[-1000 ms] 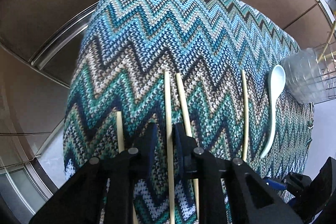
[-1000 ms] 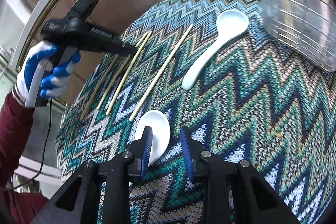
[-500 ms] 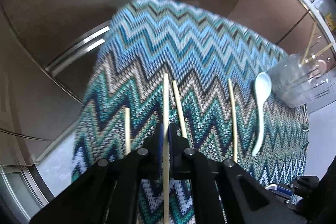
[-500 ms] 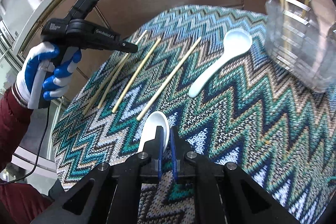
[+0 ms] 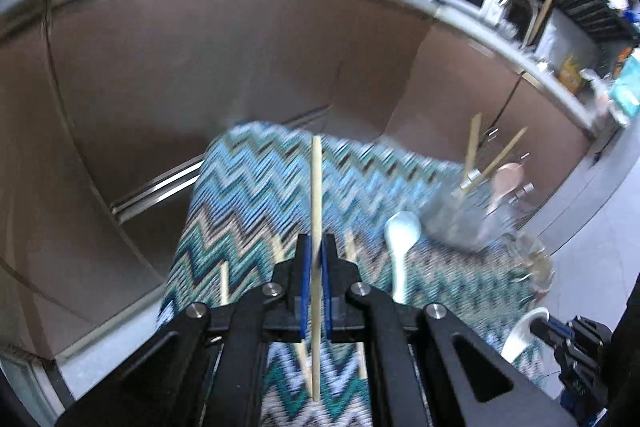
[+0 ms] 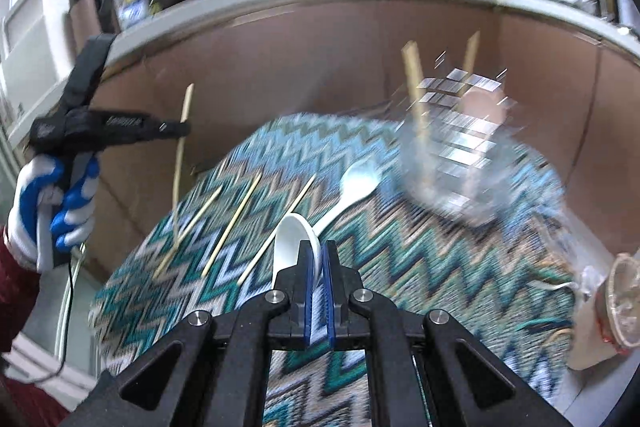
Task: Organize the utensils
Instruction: 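Carry the chopstick in left tool while right tool carries the spoon to the holder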
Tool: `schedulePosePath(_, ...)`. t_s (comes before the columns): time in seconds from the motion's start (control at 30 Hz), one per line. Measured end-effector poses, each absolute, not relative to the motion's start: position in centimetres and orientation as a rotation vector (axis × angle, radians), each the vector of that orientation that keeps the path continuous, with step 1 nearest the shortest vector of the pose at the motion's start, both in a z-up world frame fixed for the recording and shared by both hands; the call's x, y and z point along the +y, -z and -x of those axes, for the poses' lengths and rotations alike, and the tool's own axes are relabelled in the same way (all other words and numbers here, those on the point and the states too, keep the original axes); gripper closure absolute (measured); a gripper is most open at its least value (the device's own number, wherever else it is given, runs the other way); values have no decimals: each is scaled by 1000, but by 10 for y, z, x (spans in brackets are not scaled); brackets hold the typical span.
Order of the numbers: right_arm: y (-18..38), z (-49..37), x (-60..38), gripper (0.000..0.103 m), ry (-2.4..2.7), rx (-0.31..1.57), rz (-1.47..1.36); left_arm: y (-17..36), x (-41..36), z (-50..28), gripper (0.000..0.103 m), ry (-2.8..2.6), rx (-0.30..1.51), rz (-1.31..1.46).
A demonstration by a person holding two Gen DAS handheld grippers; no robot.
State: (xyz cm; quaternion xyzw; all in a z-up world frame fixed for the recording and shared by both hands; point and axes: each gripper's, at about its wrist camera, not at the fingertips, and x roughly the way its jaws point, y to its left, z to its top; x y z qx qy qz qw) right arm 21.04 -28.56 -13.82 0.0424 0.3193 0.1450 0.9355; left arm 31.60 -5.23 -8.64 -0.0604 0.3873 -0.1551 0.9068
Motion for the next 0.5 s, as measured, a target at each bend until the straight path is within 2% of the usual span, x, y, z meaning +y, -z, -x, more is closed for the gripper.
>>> schedulePosePath(0.3, 58, -218, -345, 98, -30, 371, -73, 5, -125, -317, 99, 469, 584, 183)
schedulePosePath(0.5, 33, -254, -368, 98, 110, 233, -43, -34, -189, -336, 99, 530, 424, 219)
